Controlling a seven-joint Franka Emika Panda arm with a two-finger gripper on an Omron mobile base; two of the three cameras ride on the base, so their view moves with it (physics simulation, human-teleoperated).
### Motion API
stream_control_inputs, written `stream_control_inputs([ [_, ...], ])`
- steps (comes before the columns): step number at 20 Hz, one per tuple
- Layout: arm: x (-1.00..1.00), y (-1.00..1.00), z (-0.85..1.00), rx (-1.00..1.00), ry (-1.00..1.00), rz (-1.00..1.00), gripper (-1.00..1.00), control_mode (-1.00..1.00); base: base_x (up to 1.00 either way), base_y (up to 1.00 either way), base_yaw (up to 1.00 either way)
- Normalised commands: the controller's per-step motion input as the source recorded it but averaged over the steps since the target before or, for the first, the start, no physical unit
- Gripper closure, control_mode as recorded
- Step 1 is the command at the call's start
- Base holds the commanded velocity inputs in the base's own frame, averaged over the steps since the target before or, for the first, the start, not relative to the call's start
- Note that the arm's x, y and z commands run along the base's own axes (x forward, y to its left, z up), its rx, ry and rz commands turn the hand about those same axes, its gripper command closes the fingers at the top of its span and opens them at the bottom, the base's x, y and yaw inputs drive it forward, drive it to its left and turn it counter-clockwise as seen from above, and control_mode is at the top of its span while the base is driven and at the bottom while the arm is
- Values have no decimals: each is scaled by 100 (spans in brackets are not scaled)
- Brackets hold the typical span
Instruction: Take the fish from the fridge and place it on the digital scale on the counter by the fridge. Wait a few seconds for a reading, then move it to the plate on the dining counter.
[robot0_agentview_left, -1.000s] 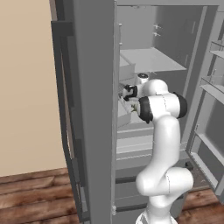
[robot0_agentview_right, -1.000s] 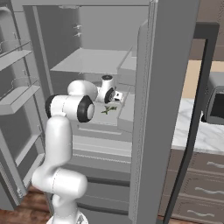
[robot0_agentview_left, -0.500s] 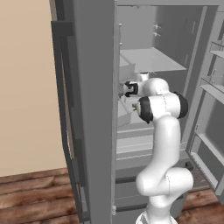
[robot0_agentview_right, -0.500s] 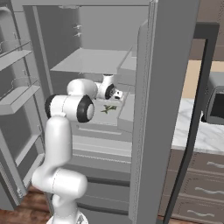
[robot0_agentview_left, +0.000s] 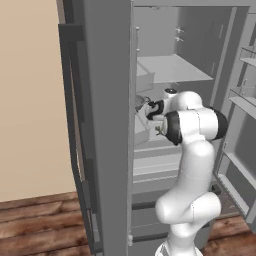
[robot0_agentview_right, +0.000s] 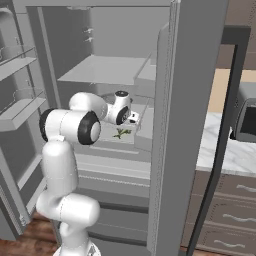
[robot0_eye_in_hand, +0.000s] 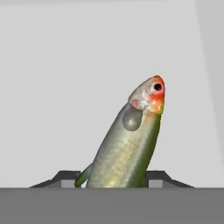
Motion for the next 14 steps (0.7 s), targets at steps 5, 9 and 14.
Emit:
stream_control_inputs([
  [5,-71,0,-5,1,-6,0,100,-100,0,0,0],
  [9,-89,-14,32,0,0,1,100,-100,0,0,0],
  [14,-100,-5,64,0,1,2,100,-100,0,0,0],
])
